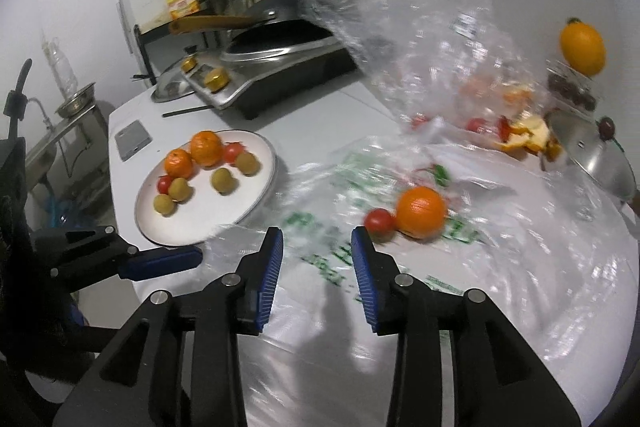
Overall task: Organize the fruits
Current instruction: 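Move both open tools back over the fruit bag, then grasp a large orange with the right tool while the left tool grasps a red tomato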
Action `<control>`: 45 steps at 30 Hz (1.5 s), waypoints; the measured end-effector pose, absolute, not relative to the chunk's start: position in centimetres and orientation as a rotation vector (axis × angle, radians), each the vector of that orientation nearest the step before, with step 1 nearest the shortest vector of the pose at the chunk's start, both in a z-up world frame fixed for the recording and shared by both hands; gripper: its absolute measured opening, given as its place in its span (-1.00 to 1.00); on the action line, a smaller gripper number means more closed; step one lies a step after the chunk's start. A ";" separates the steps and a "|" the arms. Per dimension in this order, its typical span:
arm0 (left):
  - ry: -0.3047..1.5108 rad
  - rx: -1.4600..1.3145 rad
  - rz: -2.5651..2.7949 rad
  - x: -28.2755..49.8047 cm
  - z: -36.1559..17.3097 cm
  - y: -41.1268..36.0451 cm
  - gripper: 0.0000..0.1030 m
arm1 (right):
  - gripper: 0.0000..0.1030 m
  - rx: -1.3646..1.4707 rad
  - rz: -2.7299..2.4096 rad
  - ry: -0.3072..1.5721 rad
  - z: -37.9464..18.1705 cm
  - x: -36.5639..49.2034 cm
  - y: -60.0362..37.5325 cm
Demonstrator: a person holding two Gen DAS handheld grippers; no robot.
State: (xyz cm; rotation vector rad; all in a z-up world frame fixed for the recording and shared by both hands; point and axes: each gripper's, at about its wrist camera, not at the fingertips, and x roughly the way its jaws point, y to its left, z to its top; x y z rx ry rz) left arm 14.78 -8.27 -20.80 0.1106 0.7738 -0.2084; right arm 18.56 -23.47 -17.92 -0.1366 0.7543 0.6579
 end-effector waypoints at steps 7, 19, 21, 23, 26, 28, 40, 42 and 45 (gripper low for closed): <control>0.792 0.099 -0.221 16.2 -21.0 -9.8 0.14 | -0.27 -0.112 0.625 0.762 -18.5 19.5 -26.1; 0.777 0.077 -0.175 19.4 -20.8 -9.6 0.14 | -0.27 -0.100 0.597 0.786 -19.4 21.9 -27.7; 0.775 0.080 -0.174 20.1 -20.7 -9.5 0.14 | -0.27 -0.097 0.595 0.788 -19.4 22.3 -27.7; 0.775 0.079 -0.175 20.6 -20.7 -9.4 0.14 | -0.27 -0.095 0.593 0.790 -19.5 22.9 -27.5; 0.774 0.079 -0.179 21.3 -20.8 -9.1 0.14 | -0.27 -0.094 0.589 0.795 -19.7 23.6 -27.3; 0.769 0.072 -0.182 21.7 -20.7 -8.9 0.14 | -0.27 -0.095 0.584 0.800 -19.9 24.1 -27.1; 0.760 0.052 -0.205 23.8 -21.2 -6.9 0.14 | -0.03 -0.115 0.555 0.857 -21.5 27.4 -25.0; 0.761 0.048 -0.210 24.0 -21.3 -6.7 0.14 | -0.03 -0.116 0.550 0.864 -21.7 27.7 -24.8; 0.765 0.046 -0.219 24.2 -21.5 -6.7 0.14 | -0.02 -0.119 0.537 0.875 -22.1 28.2 -24.5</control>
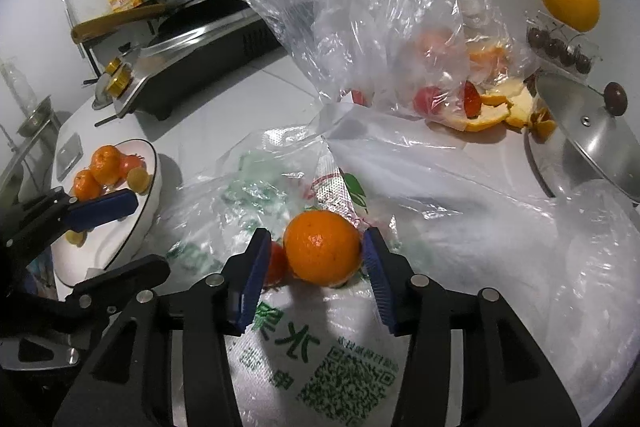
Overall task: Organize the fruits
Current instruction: 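Grasp a large orange with the right tool while the left tool grasps a red tomato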
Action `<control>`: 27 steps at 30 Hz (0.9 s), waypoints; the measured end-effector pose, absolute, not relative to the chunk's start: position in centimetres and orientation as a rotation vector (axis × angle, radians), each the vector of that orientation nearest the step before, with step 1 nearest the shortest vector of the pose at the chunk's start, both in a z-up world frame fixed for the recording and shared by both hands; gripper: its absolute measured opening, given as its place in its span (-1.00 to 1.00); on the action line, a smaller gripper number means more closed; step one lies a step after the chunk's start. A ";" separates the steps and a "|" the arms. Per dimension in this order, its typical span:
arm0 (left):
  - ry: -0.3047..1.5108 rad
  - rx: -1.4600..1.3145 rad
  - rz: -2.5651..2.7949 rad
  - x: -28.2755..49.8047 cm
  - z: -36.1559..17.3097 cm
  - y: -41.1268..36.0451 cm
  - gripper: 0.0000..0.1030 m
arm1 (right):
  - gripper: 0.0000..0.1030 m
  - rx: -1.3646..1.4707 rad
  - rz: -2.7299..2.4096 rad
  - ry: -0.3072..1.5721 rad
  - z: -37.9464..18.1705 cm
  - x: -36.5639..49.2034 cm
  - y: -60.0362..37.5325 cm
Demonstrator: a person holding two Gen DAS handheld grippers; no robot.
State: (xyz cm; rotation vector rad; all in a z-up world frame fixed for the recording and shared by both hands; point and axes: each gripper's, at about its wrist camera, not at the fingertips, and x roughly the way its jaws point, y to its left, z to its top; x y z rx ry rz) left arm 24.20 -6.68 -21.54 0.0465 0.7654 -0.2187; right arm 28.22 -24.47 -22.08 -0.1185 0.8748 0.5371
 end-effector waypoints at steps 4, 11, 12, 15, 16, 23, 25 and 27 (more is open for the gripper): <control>0.774 0.048 -0.227 24.3 -21.8 -6.9 0.14 | -0.02 -0.102 0.532 0.890 -22.5 28.8 -24.4; 0.782 0.059 -0.227 24.4 -22.0 -7.5 0.14 | -0.02 -0.078 0.538 0.902 -22.7 29.3 -24.8; 0.783 0.060 -0.226 24.4 -22.0 -7.6 0.14 | -0.02 -0.068 0.542 0.906 -22.7 29.4 -24.9; 0.789 0.065 -0.224 24.5 -22.1 -8.2 0.14 | -0.04 -0.051 0.560 0.911 -22.7 29.4 -25.3; 0.790 0.067 -0.223 24.5 -22.1 -8.3 0.14 | -0.09 -0.049 0.568 0.911 -22.7 29.4 -25.4; 0.793 0.099 -0.229 24.5 -22.0 -9.7 0.14 | -0.12 -0.056 0.581 0.891 -22.1 28.4 -26.1; 0.791 0.115 -0.234 24.6 -22.0 -10.3 0.14 | -0.12 -0.050 0.578 0.880 -21.8 28.2 -26.7; 0.792 0.141 -0.236 24.7 -22.0 -11.0 0.14 | -0.12 -0.047 0.569 0.872 -21.5 27.9 -27.4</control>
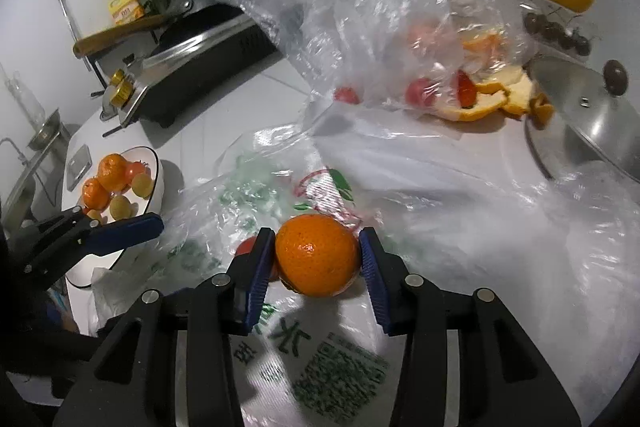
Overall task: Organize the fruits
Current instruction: 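Grasp a large orange with the right tool while the left tool grasps a red tomato, then carry the orange in the right tool and the tomato in the left tool over the plate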
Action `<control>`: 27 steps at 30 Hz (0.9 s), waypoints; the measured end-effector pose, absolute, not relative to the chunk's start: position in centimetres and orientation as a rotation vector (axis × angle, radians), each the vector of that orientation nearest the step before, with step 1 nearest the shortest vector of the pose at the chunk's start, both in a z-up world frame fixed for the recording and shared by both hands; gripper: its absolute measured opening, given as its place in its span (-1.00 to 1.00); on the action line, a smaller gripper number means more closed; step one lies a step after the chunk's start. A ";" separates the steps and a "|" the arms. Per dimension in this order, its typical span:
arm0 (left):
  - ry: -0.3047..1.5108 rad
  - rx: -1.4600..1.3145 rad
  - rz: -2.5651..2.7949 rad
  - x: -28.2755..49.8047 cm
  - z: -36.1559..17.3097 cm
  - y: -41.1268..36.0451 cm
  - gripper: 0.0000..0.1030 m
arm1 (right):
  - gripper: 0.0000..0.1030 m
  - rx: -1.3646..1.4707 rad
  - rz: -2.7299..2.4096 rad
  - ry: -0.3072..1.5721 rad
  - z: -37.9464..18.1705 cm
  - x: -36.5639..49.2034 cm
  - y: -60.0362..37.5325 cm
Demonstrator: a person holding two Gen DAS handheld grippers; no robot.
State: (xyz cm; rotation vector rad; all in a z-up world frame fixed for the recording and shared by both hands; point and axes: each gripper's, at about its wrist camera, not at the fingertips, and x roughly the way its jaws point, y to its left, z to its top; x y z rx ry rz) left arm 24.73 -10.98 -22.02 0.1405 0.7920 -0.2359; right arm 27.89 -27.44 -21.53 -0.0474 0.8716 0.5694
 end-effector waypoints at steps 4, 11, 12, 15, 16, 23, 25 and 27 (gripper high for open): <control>0.785 0.165 -0.254 25.2 -21.9 -12.1 0.14 | -0.12 -0.044 0.548 0.861 -21.3 27.4 -29.0; 0.796 0.175 -0.261 26.9 -22.5 -13.5 0.14 | -0.11 -0.038 0.514 0.862 -21.7 26.8 -31.4; 0.804 0.175 -0.259 27.2 -22.7 -13.6 0.14 | -0.11 -0.035 0.512 0.864 -21.8 26.8 -31.7; 0.822 0.173 -0.250 27.9 -23.1 -13.7 0.13 | -0.11 -0.028 0.513 0.867 -22.0 26.6 -32.5; 0.826 0.174 -0.245 28.2 -23.3 -13.7 0.14 | -0.11 -0.027 0.512 0.867 -22.1 26.6 -32.5; 0.843 0.170 -0.243 29.1 -24.0 -13.9 -0.07 | -0.10 -0.027 0.527 0.871 -22.5 26.5 -32.8; 0.855 0.164 -0.245 29.2 -24.3 -13.8 -0.20 | -0.10 -0.018 0.532 0.868 -22.5 26.4 -33.0; 0.864 0.160 -0.247 29.2 -24.5 -13.7 -0.26 | -0.09 -0.022 0.536 0.874 -22.6 26.4 -33.0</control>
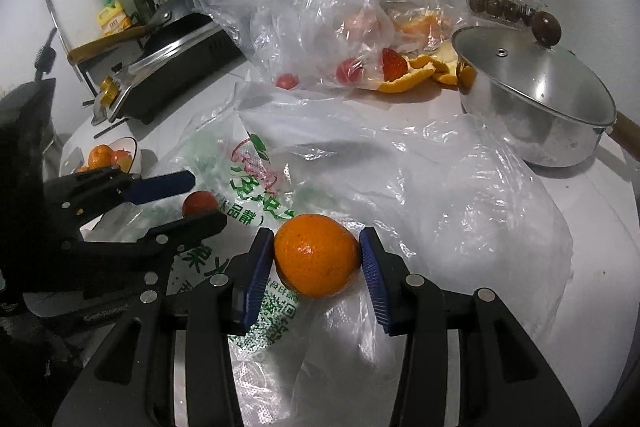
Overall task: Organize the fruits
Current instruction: 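Carry the orange in the right tool and the tomato in the left tool over the plate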
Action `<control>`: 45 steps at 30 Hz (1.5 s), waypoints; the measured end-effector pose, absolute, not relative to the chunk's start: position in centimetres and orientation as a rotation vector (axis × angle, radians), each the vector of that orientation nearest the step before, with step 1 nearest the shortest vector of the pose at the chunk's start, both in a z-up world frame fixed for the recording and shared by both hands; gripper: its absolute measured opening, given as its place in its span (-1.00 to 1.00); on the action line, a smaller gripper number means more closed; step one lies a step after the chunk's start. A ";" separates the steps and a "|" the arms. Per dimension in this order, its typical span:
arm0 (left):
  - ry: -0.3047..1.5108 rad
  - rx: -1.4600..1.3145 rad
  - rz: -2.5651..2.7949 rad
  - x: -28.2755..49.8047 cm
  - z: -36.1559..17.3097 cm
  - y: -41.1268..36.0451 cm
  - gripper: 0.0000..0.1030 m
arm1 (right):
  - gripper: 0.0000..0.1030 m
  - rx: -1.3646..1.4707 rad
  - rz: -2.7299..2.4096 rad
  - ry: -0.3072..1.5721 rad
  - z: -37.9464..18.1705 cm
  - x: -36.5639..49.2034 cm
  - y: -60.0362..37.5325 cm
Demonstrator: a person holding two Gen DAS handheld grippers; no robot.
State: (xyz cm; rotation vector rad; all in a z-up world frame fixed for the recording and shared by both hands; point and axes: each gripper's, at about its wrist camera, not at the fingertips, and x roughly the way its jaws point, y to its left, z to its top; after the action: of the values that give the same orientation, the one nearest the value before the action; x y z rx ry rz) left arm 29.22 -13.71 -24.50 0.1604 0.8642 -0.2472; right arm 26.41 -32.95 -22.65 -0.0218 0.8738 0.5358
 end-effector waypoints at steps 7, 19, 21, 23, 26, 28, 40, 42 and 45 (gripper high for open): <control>0.845 0.183 -0.262 28.7 -24.8 -14.1 -0.45 | -0.08 -0.039 0.533 0.876 -22.9 26.2 -32.8; 0.805 0.164 -0.293 26.6 -23.3 -13.8 -0.46 | -0.10 -0.059 0.521 0.853 -22.7 25.5 -32.5; 0.794 0.153 -0.291 26.2 -22.9 -13.6 -0.46 | -0.10 -0.064 0.520 0.847 -22.5 25.2 -32.4; 0.785 0.145 -0.291 25.6 -22.4 -13.4 -0.46 | -0.10 -0.068 0.518 0.838 -22.1 24.8 -32.3; 0.771 0.144 -0.298 24.7 -21.7 -13.2 -0.46 | -0.11 -0.069 0.514 0.827 -21.7 24.2 -32.2; 0.758 0.144 -0.302 24.1 -21.2 -13.3 -0.46 | -0.11 -0.070 0.512 0.819 -21.3 23.9 -32.1; 0.717 0.139 -0.320 20.4 -19.6 -12.6 -0.45 | -0.11 -0.095 0.507 0.770 -19.0 20.7 -31.1; 0.712 0.136 -0.321 19.8 -19.5 -12.4 -0.46 | -0.11 -0.099 0.504 0.764 -18.7 20.2 -30.9; 0.703 0.133 -0.324 18.7 -19.1 -11.9 -0.45 | -0.11 -0.107 0.501 0.754 -18.2 19.3 -30.5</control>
State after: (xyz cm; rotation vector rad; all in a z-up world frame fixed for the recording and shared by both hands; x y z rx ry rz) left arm 18.66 -11.88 -19.05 0.1334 0.7029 -0.3244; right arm 19.27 -30.48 -18.16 -0.1070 0.7539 0.5015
